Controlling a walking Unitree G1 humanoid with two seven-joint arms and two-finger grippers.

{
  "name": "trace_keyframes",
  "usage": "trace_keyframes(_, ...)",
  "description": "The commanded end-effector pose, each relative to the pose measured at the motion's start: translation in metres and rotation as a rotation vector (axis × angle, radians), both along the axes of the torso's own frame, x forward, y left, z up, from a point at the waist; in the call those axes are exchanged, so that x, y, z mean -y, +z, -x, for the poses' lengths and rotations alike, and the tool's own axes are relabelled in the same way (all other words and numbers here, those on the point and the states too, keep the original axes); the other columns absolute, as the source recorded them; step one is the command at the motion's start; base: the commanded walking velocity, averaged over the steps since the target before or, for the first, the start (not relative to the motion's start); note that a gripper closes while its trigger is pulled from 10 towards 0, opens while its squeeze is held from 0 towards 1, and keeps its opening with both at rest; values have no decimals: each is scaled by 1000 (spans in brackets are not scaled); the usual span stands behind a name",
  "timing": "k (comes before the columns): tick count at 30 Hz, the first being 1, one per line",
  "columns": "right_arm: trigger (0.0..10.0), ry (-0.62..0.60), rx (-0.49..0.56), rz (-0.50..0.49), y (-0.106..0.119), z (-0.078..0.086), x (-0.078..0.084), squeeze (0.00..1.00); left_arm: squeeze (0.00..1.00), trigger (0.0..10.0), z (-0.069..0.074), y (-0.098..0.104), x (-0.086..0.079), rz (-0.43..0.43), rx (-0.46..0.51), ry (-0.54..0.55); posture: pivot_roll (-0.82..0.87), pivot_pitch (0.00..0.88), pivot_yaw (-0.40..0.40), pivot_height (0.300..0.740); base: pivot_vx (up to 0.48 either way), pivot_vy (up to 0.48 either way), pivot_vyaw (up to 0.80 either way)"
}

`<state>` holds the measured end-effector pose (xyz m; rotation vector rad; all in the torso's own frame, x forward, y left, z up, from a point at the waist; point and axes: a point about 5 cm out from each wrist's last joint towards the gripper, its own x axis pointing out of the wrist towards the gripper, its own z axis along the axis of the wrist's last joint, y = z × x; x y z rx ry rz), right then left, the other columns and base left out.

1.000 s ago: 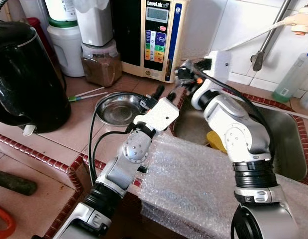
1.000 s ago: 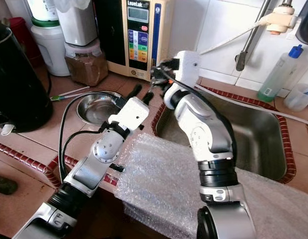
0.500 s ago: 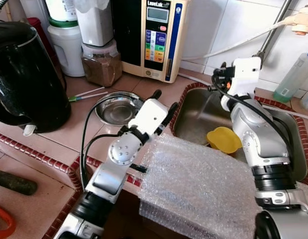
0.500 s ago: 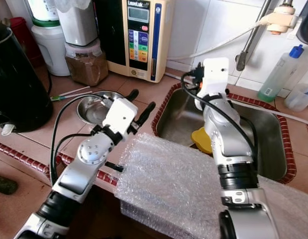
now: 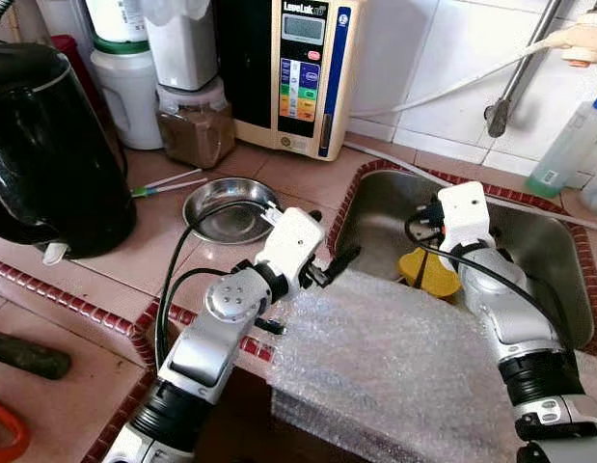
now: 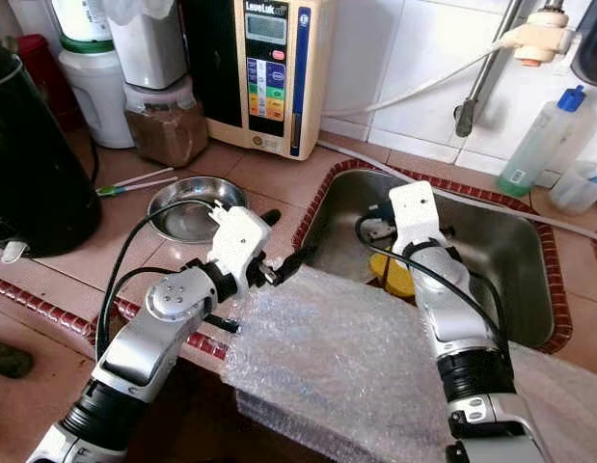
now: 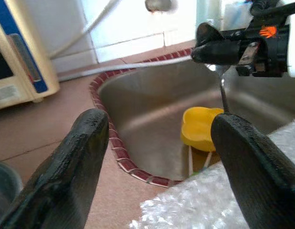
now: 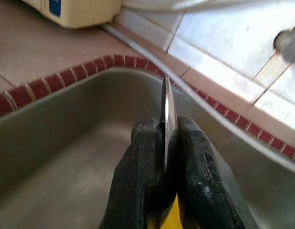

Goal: Kitchen organization

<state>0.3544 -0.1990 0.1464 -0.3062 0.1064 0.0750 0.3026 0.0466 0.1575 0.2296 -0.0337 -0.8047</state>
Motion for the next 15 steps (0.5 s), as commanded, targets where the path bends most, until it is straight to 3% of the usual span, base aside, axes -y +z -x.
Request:
trace_keyframes(1, 10000, -16, -31, -2, -6, 1, 5, 0, 1000, 10000, 3, 6, 4, -6, 19, -22, -52, 43, -10, 740, 0, 0, 0)
trace_keyframes(2, 10000, -16, -52, -10, -11, 2, 5, 737, 1000, 10000, 3, 6, 5, -10, 10, -29, -53, 44, -8, 740, 0, 0, 0)
trace_keyframes(3, 10000, -16, -52, -10, -11, 2, 5, 737, 1000, 10000, 3, 6, 5, -10, 10, -29, -53, 44, -8, 740, 0, 0, 0)
trace_keyframes(4, 10000, -21, -50, -13, -12, 3, 6, 1000, 1000, 10000, 4, 6, 5, -16, 8, -31, -53, 45, -8, 740, 0, 0, 0)
trace_keyframes(15, 10000, -6, -49, -29, -13, 0, 1, 1000, 1000, 10000, 6, -1, 2, -60, -34, -46, -51, 47, -9, 740, 0, 0, 0)
